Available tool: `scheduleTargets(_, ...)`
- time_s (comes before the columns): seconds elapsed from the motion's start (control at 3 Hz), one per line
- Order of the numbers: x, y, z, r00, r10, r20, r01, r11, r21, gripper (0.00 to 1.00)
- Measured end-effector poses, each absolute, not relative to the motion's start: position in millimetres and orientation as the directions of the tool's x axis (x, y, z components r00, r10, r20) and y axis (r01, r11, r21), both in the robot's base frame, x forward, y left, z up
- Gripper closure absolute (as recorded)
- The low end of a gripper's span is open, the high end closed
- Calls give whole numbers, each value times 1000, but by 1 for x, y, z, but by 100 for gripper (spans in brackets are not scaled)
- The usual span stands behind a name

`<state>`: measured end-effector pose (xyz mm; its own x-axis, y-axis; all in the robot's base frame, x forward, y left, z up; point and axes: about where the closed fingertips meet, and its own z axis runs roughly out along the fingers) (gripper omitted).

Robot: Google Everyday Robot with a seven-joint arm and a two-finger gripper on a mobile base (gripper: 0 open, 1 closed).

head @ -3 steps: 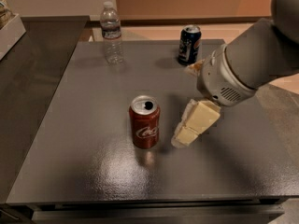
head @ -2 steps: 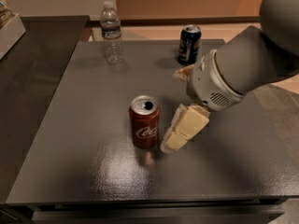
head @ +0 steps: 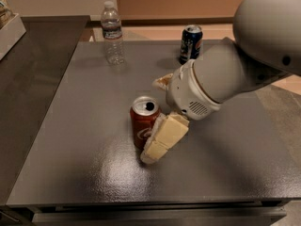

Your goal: Move coke can near pepsi can

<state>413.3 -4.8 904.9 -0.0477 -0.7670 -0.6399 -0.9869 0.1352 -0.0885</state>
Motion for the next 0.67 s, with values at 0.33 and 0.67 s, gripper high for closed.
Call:
scheduleTargets(0.33,413,7,902,-42,-758,-651,-989,123,-79,17)
scheduleTargets(0.67,413,11,905,-49,-747,-663,-989,130,-73,41)
